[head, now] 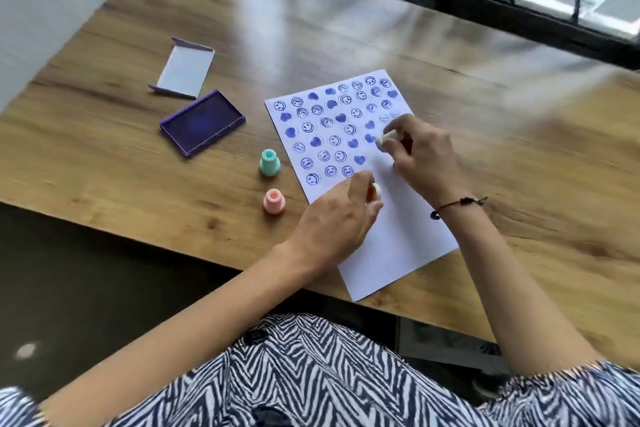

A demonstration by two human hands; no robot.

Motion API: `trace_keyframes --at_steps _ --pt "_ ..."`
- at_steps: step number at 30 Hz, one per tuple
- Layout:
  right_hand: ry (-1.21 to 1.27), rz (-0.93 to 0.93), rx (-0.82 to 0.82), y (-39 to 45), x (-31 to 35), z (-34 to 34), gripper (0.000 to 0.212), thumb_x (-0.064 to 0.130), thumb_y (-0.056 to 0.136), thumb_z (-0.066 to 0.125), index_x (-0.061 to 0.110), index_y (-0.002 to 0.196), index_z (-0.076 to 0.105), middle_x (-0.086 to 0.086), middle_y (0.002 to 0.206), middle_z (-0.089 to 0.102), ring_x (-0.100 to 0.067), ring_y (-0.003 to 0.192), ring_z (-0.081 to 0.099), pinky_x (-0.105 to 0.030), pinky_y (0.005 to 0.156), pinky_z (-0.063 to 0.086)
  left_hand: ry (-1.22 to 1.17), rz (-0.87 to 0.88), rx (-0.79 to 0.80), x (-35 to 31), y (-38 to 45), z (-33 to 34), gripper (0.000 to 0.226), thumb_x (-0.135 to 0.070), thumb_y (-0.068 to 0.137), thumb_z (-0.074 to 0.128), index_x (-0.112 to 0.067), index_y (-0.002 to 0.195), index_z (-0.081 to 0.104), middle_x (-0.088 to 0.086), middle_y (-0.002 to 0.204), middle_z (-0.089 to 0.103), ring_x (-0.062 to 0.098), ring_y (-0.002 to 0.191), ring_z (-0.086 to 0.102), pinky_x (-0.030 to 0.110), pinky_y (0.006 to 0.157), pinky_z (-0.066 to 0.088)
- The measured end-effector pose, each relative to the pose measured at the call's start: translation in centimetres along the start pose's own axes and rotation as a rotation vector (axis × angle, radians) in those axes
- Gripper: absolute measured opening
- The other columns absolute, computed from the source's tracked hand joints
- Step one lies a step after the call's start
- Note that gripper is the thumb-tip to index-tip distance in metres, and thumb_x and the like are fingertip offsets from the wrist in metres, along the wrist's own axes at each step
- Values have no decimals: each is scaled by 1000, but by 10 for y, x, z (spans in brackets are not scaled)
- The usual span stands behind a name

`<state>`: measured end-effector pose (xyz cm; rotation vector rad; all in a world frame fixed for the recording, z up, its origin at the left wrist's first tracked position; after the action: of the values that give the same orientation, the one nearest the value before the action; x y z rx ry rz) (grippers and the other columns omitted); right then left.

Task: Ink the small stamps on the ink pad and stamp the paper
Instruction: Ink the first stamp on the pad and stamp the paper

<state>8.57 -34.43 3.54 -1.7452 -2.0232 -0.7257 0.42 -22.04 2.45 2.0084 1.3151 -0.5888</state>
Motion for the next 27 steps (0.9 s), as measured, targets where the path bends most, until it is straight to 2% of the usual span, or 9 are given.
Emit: trace_keyframes --at_steps 1,2,5,7,9,12,17,21,27 --pt "-36 -32 1 1 1 1 9 9 82 60 4 89 62 -10 84 72 -30 80 63 -25 67 38 5 -7 0 1 0 1 25 -17 87 50 1 105 46 20 86 62 37 75 58 31 63 28" --pt "-74 -61 5 2 1 3 9 8 82 59 4 89 62 -11 86 72 -31 81 62 -24 64 34 8 -18 -1 1 -1 1 25 -18 88 50 -1 105 46 20 87 62 38 75 58 29 58 27" --pt "-177 -132 24 6 4 6 11 8 83 53 2 89 60 -16 90 70 -36 85 60 -36 71 39 18 -48 -16 4 0 2 27 -22 89 48 -3 107 44 18 89 63 40 76 59 31 58 32" --pt "-239 -180 61 5 6 11 13 9 83 49 2 90 57 -19 91 68 -39 84 59 -42 70 44 19 -44 -30 5 1 1 27 -22 88 48 -3 107 43 17 89 64 40 75 59 32 57 36" --pt "-327 -221 83 2 6 16 14 11 85 47 4 94 55 -20 91 65 -40 83 59 -40 64 42 15 -31 -38 4 1 1 26 -23 89 47 -4 106 43 16 87 64 38 74 60 31 56 36" --pt "-425 -250 86 3 7 16 15 15 85 47 11 98 55 -16 92 66 -40 81 59 -34 61 30 20 -30 -37 6 1 1 26 -23 89 47 -4 105 43 15 86 64 37 72 60 32 55 39" --pt "-493 -293 110 9 6 18 18 14 84 45 14 100 53 -12 92 69 -38 81 61 -38 68 38 45 -15 -43 5 2 0 29 -29 87 43 -3 102 46 14 78 66 35 63 61 28 47 39" --pt "-540 -303 90 8 3 22 21 11 83 44 17 100 54 -10 87 69 -35 76 62 -38 69 38 69 -15 -43 4 3 -1 31 -28 87 45 -2 103 46 15 74 66 37 59 61 26 49 34" --pt "-549 -290 100 6 5 22 18 14 84 43 17 99 53 -9 87 69 -33 76 62 -36 69 34 65 7 -39 2 4 0 33 -27 88 47 -1 109 44 18 78 66 40 67 61 30 53 33"
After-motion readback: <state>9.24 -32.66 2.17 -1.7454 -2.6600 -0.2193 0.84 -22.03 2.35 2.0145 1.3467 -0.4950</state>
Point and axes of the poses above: each hand's wrist, its own y-axis towards the middle knuckle, its own z-axis out of the palm, x = y × z, the point moved 4 cm from there along y, towards the middle knuckle
